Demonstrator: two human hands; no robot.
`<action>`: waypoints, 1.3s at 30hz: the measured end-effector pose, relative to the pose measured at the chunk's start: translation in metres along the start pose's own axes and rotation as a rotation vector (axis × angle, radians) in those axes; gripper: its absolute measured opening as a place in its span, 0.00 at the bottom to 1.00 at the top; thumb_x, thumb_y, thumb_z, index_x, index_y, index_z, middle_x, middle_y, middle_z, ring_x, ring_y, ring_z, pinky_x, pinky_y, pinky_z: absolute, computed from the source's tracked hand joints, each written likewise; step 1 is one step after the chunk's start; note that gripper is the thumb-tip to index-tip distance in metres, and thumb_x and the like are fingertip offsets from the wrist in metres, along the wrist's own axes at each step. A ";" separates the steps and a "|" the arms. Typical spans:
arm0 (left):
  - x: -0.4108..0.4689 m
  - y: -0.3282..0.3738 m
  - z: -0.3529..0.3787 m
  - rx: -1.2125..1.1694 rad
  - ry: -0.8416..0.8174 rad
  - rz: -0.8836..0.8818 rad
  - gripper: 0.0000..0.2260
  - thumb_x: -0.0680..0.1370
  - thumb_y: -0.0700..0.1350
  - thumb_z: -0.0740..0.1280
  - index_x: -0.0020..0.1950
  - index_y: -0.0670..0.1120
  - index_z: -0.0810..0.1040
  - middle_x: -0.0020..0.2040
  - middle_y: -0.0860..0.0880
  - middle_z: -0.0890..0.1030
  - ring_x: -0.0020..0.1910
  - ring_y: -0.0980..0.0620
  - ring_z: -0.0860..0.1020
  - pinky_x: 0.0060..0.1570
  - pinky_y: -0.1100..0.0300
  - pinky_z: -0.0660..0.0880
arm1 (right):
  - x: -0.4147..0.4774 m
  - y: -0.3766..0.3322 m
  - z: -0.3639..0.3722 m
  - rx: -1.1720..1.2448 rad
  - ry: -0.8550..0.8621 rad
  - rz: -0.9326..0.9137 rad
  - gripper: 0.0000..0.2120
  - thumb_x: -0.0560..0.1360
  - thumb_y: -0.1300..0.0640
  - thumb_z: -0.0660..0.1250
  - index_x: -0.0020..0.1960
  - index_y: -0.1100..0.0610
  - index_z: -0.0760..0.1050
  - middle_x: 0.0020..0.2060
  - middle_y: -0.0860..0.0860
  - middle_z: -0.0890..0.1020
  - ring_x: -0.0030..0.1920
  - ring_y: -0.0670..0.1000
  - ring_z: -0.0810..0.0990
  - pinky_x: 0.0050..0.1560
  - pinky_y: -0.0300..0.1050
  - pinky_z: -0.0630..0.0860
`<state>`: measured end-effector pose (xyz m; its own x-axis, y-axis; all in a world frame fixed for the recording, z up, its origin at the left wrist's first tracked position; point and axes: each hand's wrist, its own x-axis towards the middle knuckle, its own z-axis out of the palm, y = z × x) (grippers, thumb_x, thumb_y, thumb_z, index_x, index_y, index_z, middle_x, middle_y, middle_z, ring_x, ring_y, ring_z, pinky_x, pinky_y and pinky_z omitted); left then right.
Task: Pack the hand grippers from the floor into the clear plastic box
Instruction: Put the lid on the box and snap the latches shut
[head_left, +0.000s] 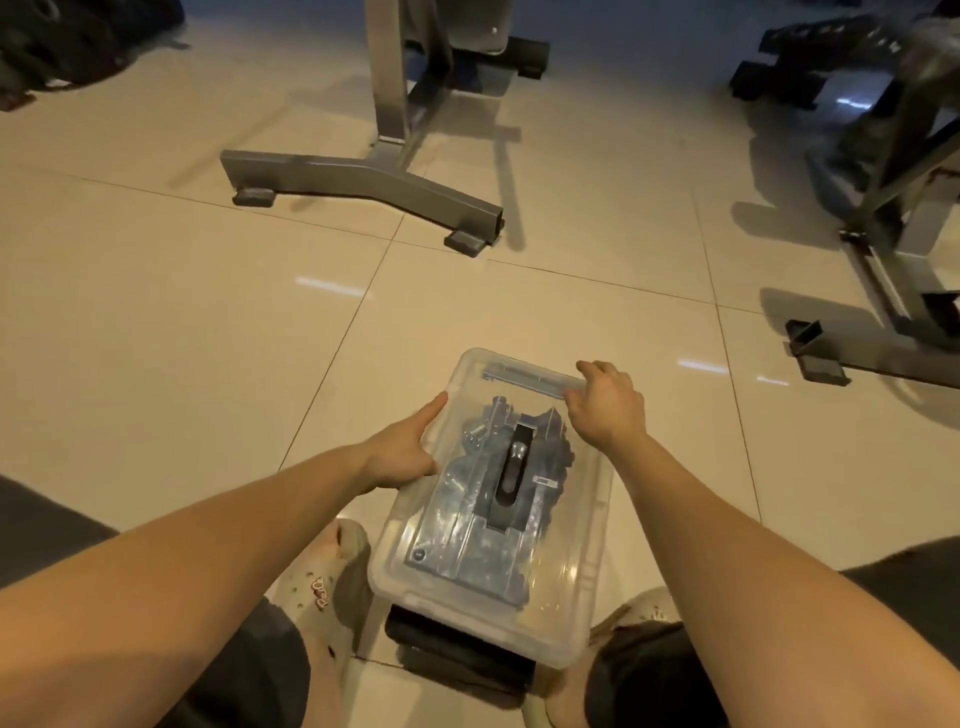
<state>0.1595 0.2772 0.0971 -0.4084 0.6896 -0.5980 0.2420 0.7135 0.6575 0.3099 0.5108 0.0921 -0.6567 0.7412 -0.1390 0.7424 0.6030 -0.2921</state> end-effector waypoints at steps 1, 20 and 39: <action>0.006 0.003 -0.006 0.037 0.006 0.014 0.43 0.78 0.35 0.66 0.81 0.65 0.46 0.57 0.44 0.79 0.48 0.43 0.80 0.46 0.51 0.79 | 0.004 0.000 0.001 -0.007 -0.029 0.002 0.20 0.83 0.52 0.58 0.73 0.55 0.70 0.68 0.57 0.75 0.67 0.61 0.72 0.65 0.56 0.69; 0.066 -0.003 -0.057 0.267 0.486 -0.027 0.32 0.78 0.55 0.69 0.80 0.52 0.61 0.71 0.40 0.71 0.70 0.41 0.70 0.68 0.44 0.69 | 0.027 0.038 0.011 0.615 -0.296 0.308 0.37 0.66 0.34 0.76 0.61 0.62 0.76 0.55 0.56 0.82 0.54 0.57 0.82 0.51 0.53 0.79; -0.078 -0.051 0.020 -0.589 0.612 -0.428 0.19 0.75 0.45 0.75 0.57 0.40 0.70 0.49 0.45 0.78 0.45 0.46 0.78 0.41 0.53 0.76 | -0.003 -0.002 0.004 0.357 -0.173 0.245 0.16 0.76 0.59 0.68 0.62 0.64 0.75 0.56 0.61 0.81 0.54 0.63 0.80 0.46 0.46 0.72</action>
<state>0.1963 0.1898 0.1008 -0.7899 0.0804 -0.6079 -0.4496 0.5982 0.6634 0.3096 0.5064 0.0890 -0.5028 0.7709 -0.3911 0.8060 0.2546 -0.5344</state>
